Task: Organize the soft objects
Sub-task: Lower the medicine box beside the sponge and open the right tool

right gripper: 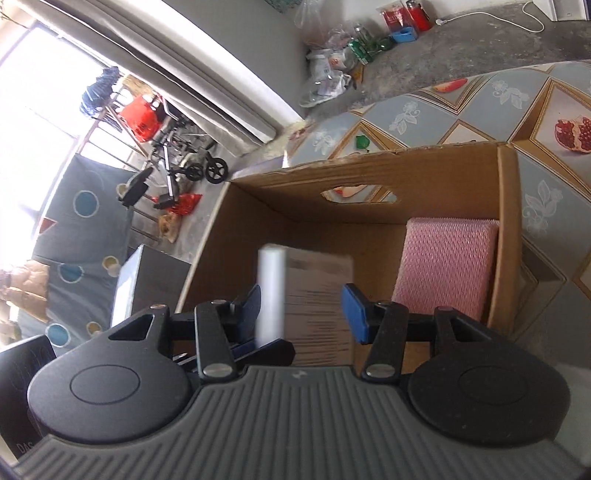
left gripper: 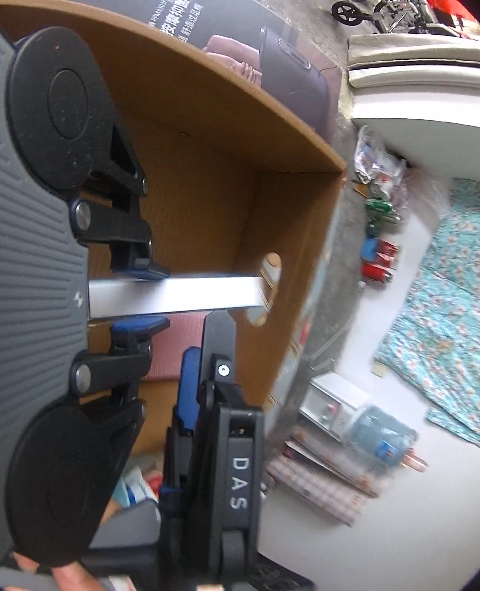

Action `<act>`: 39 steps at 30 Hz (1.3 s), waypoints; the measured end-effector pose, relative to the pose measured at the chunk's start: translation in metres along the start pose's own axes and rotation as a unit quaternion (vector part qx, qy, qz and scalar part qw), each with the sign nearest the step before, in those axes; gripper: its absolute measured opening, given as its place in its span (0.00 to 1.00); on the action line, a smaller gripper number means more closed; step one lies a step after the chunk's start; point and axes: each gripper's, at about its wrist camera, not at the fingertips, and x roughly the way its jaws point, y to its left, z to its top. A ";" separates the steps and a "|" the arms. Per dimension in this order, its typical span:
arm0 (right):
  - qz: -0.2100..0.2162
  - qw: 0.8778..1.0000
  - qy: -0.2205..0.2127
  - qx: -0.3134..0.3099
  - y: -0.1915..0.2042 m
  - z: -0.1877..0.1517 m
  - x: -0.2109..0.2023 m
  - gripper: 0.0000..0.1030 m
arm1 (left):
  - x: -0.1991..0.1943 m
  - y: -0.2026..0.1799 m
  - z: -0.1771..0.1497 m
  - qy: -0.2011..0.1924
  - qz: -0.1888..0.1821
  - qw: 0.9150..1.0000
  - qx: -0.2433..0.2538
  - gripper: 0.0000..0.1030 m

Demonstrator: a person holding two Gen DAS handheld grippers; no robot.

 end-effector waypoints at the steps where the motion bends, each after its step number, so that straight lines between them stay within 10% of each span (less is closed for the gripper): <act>1: -0.008 1.000 -0.002 -0.004 -0.002 0.003 0.006 0.47 | 0.009 0.001 0.001 0.006 0.007 1.000 0.003 0.20; 17: 0.014 0.998 -0.052 -0.037 -0.003 -0.004 -0.048 0.48 | 0.023 0.019 0.002 0.035 0.071 0.996 -0.029 0.30; 33: 0.050 0.994 -0.076 -0.065 -0.004 -0.070 -0.116 0.48 | 0.046 0.024 -0.013 0.097 0.076 0.991 -0.046 0.75; 39: 0.045 0.991 -0.087 -0.093 -0.002 -0.090 -0.130 0.49 | 0.065 0.016 -0.020 0.115 0.098 0.988 -0.009 0.73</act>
